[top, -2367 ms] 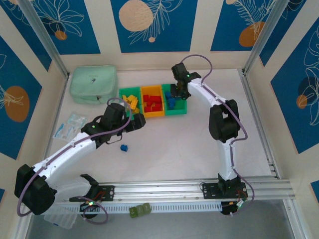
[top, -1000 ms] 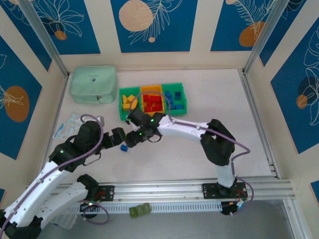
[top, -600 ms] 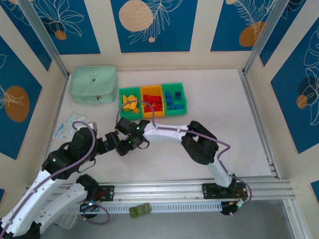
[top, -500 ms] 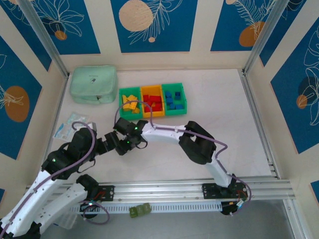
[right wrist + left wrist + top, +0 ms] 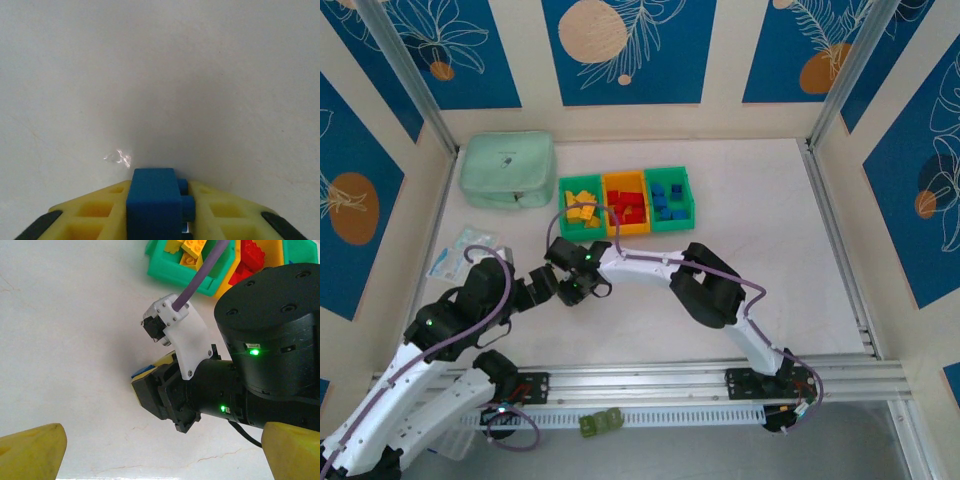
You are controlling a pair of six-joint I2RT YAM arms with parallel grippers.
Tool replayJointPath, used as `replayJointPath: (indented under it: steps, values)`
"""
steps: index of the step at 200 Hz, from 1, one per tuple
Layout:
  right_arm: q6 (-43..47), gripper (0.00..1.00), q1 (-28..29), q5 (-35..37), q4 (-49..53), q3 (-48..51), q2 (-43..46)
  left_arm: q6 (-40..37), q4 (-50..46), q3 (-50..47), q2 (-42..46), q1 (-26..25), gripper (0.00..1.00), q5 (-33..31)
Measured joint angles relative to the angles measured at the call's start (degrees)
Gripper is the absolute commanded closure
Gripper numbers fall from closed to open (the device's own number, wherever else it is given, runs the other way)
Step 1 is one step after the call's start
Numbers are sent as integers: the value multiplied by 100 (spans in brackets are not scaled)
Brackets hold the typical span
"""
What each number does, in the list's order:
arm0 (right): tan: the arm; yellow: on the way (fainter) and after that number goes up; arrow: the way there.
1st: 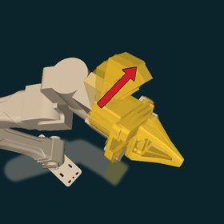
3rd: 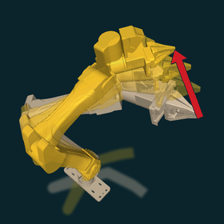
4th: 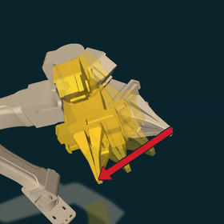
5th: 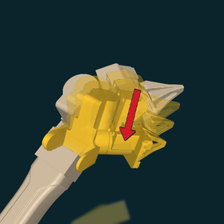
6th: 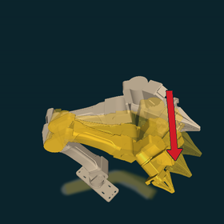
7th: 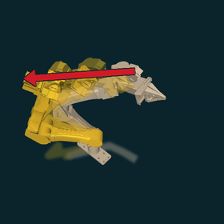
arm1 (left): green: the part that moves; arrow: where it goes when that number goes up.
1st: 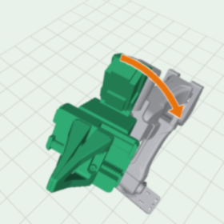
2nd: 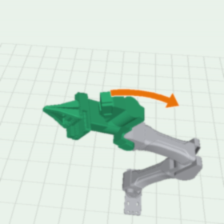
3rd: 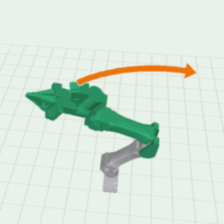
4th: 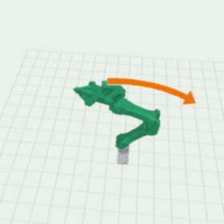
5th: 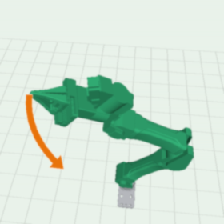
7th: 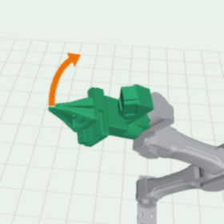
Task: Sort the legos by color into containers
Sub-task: Pick up the lego from the bottom-center of the table, then place the lego in the container.
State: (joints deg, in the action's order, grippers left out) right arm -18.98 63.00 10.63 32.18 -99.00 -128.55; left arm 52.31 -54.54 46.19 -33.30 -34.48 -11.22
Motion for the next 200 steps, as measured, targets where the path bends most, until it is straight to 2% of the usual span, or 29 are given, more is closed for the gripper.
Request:
replayJointPath:
  steps: [48,89,111,143,174,200]
  values:
    - [-7,78,-46,55,166,13,162,-7,4,4,-63,0,1,2]
    - [-129,78,-409,142,323,243,1167,-94,74,153,-481,0,1,63]
    - [-251,78,-909,280,411,341,1720,-208,282,236,-682,4,1,120]
    - [-358,78,-1945,544,570,621,2288,-439,704,439,-1189,15,1,262]
    - [-350,78,-2927,748,688,682,2330,-605,1239,627,-1759,26,1,435]
    - [-308,78,-3445,964,710,557,2135,-649,1690,638,-2109,46,1,597]
